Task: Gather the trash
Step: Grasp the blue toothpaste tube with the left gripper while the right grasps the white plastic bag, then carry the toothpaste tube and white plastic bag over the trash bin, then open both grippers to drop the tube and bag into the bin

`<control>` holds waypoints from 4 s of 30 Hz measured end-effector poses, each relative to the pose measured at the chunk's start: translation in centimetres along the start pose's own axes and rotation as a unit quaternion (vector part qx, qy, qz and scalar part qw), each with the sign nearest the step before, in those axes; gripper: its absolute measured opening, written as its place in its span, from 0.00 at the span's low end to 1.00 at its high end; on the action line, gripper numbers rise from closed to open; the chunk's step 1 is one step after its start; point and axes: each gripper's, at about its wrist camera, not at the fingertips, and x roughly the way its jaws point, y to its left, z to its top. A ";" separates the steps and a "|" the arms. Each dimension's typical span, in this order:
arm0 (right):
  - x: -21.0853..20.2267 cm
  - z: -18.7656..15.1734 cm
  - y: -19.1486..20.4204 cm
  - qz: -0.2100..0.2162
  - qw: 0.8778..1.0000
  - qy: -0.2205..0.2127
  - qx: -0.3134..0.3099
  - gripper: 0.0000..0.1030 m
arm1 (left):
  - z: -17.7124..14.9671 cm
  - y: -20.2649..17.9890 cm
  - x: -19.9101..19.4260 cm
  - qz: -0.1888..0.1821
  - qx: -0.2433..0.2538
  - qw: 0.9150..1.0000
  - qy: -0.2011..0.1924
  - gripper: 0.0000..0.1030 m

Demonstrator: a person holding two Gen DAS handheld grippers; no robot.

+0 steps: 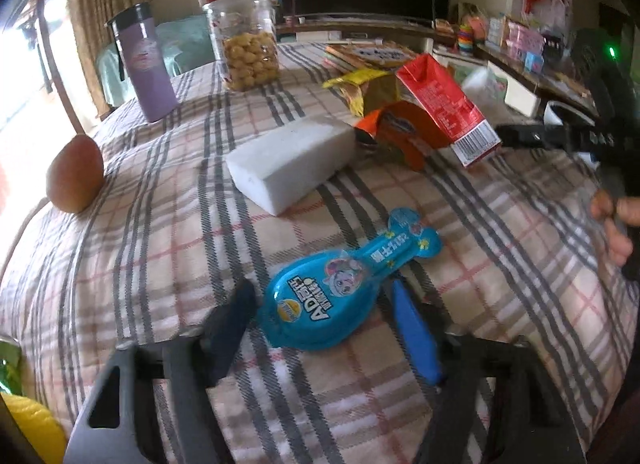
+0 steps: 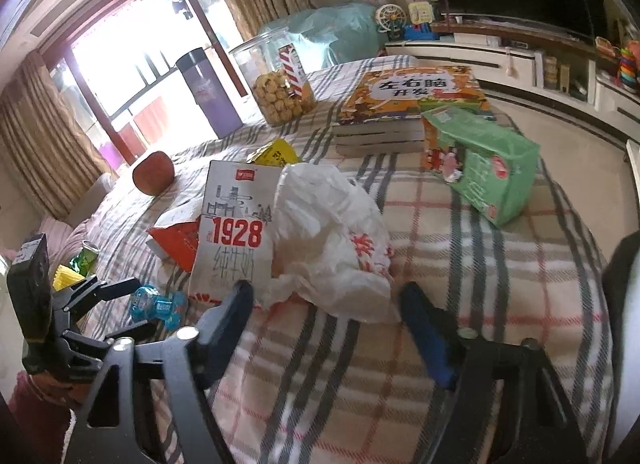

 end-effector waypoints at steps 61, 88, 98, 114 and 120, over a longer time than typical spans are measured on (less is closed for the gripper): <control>-19.8 -7.3 -10.3 -0.056 0.987 -0.120 0.091 0.02 | 5.8 -19.3 -1.5 -0.107 -0.051 0.991 -0.068 0.58; -21.7 -8.2 -16.8 -0.083 0.977 -0.129 0.145 0.02 | 10.7 -26.1 2.1 -0.116 0.001 0.991 -0.061 0.58; -21.7 -7.9 -18.4 -0.085 0.976 -0.126 0.154 0.02 | 12.6 -28.2 3.2 -0.121 0.014 0.991 -0.058 0.58; -21.4 -7.5 -19.9 -0.086 0.975 -0.123 0.161 0.02 | 14.4 -30.2 4.8 -0.120 0.025 0.991 -0.052 0.58; -21.2 -7.3 -20.1 -0.088 0.976 -0.119 0.158 0.02 | 14.5 -30.7 5.0 -0.118 0.028 0.991 -0.053 0.59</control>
